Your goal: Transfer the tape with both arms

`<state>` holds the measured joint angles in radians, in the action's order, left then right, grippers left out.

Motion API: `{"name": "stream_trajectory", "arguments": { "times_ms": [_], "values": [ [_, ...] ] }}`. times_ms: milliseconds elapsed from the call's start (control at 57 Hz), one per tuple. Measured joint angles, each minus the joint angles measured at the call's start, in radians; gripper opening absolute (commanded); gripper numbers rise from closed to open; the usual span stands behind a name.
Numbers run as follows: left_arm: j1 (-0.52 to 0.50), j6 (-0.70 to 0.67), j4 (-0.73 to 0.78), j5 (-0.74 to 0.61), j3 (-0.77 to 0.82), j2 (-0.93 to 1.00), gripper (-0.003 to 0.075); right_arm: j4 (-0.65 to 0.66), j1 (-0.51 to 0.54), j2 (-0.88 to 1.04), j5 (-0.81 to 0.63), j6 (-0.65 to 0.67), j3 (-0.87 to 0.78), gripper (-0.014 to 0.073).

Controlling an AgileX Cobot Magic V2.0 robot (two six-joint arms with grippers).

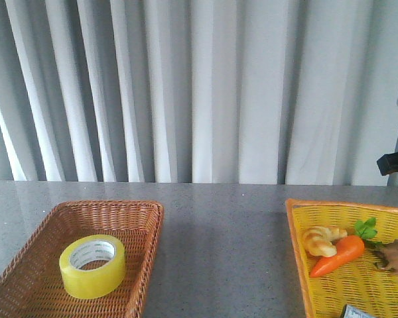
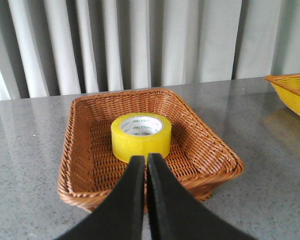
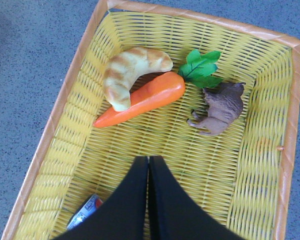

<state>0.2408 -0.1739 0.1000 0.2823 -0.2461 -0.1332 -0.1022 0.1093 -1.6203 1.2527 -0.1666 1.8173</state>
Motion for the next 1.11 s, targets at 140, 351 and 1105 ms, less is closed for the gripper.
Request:
{"name": "stream_trajectory", "arguments": {
  "times_ms": [140, 351, 1105],
  "values": [
    [0.000, 0.057, -0.119, -0.145, 0.192, 0.061, -0.0006, 0.000, 0.000, 0.000, 0.000, 0.000, 0.000, -0.0007],
    [0.000, 0.146, -0.220, -0.227, 0.270, 0.078, -0.0006, 0.000, 0.000, 0.000, 0.000, 0.000, 0.000, -0.0007],
    [-0.245, 0.212, -0.125, -0.164, 0.270, 0.144, -0.0006, 0.000, 0.000, 0.000, 0.008, 0.000, 0.000, -0.0007]
  ]
}}
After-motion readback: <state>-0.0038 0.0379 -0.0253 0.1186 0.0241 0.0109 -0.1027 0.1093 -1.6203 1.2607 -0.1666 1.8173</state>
